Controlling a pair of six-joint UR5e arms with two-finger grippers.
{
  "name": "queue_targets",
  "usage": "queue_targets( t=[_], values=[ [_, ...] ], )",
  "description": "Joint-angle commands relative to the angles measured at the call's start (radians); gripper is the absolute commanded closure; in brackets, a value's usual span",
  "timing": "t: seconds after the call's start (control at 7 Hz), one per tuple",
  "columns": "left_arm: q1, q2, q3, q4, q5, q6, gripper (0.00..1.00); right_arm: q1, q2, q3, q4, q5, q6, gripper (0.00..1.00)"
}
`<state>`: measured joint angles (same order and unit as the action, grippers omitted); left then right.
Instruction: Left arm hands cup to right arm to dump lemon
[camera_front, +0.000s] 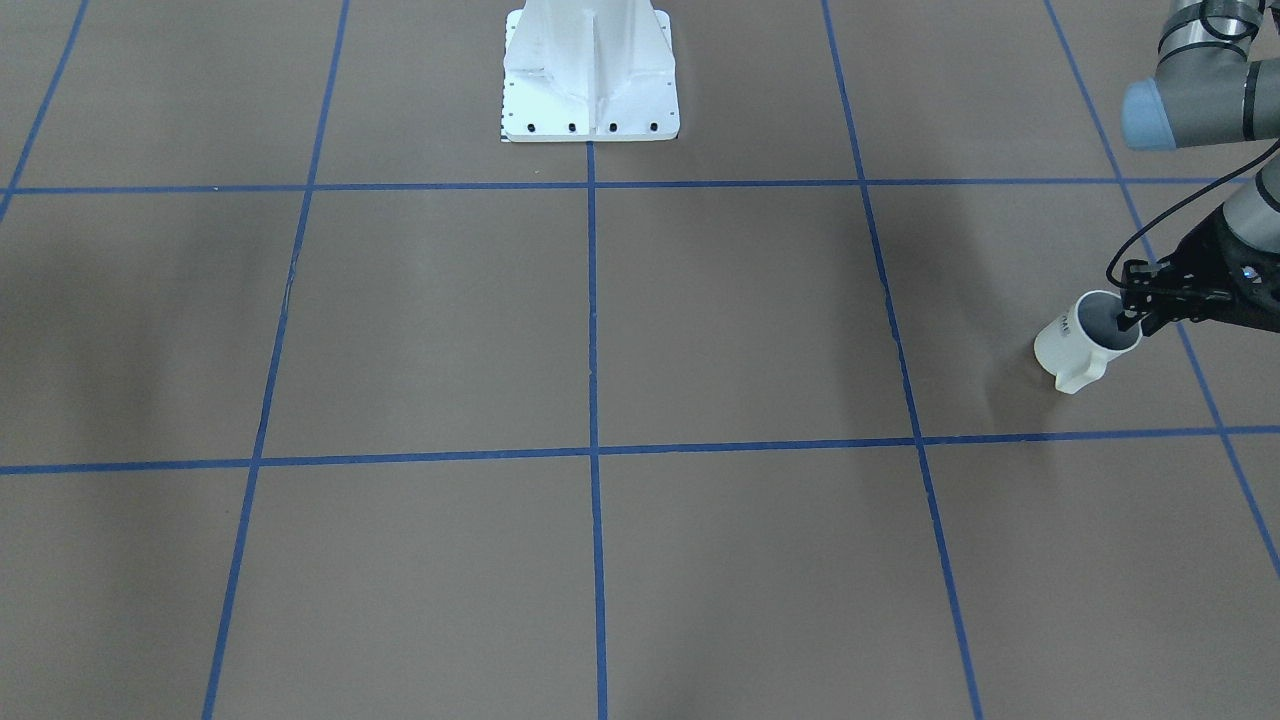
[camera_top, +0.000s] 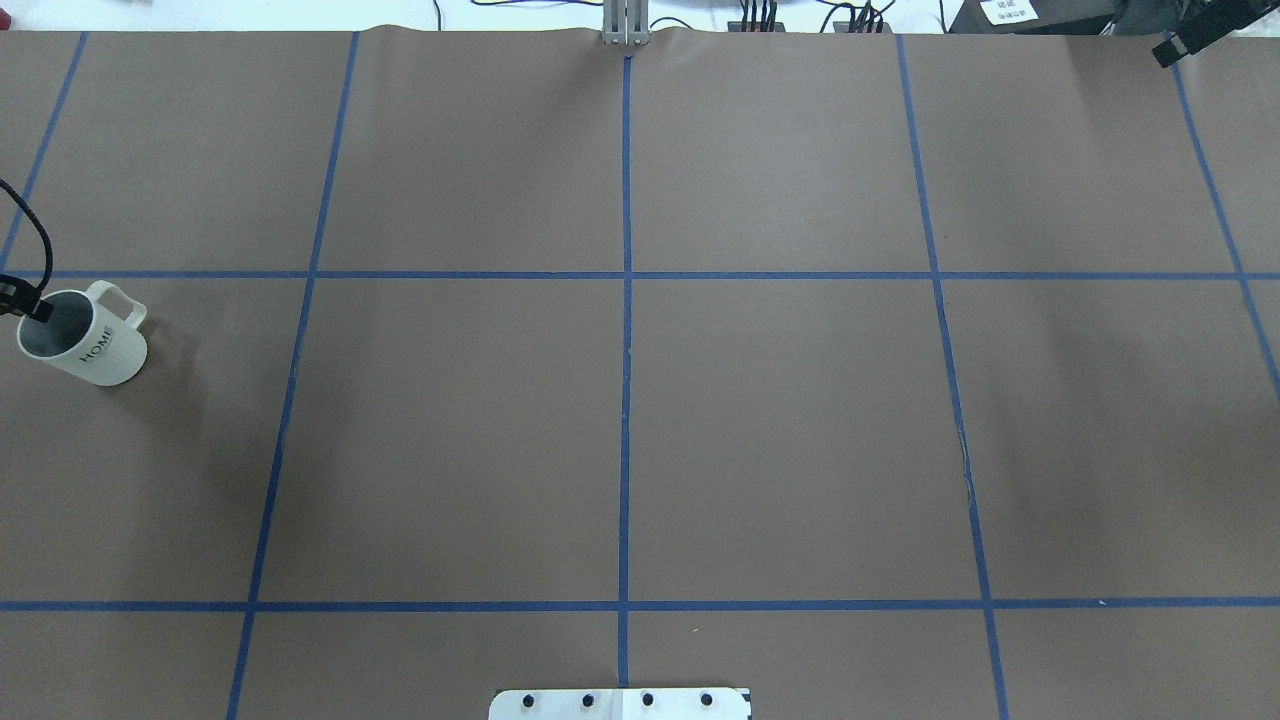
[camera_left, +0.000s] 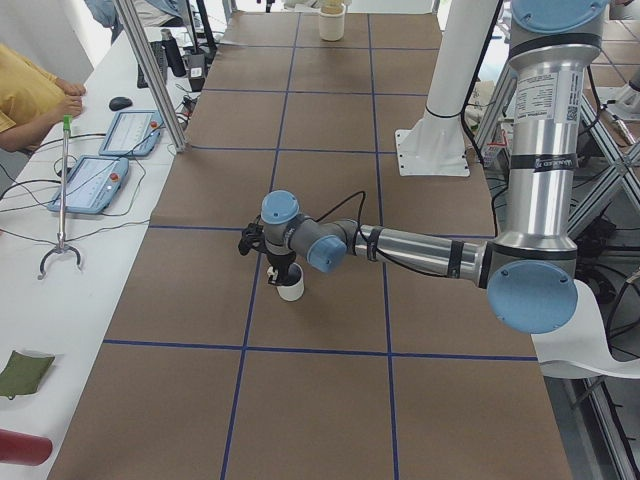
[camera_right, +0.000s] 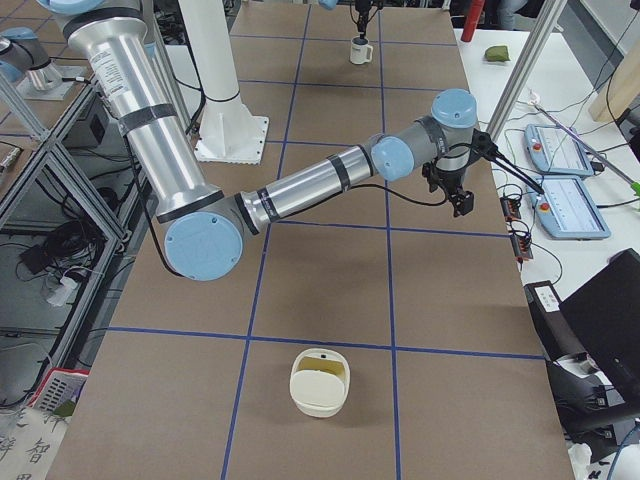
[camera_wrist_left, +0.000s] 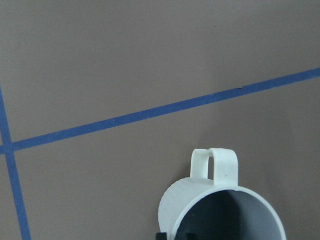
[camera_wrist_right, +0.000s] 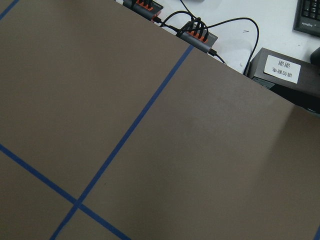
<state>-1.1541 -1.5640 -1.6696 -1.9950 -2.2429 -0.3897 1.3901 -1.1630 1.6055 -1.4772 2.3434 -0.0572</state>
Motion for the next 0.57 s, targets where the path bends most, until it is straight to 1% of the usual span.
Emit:
queue_targets(
  t=[0.0, 0.14, 0.29, 0.43],
  values=[
    [-0.041, -0.002, -0.009, 0.004, 0.000, 0.021, 0.00, 0.010, -0.062, 0.007, 0.009, -0.007, -0.009, 0.00],
    [-0.086, -0.002, -0.003, 0.019, -0.001, 0.104, 0.00, 0.026, -0.085, 0.011, 0.012, -0.006, -0.009, 0.00],
    [-0.163, -0.004, -0.012, 0.113, -0.001, 0.217, 0.00, 0.058, -0.089, 0.001, 0.000, -0.004, -0.007, 0.00],
    [-0.246, -0.005, -0.022, 0.224, -0.001, 0.361, 0.00, 0.099, -0.084, -0.006, -0.049, 0.005, -0.007, 0.00]
  ],
)
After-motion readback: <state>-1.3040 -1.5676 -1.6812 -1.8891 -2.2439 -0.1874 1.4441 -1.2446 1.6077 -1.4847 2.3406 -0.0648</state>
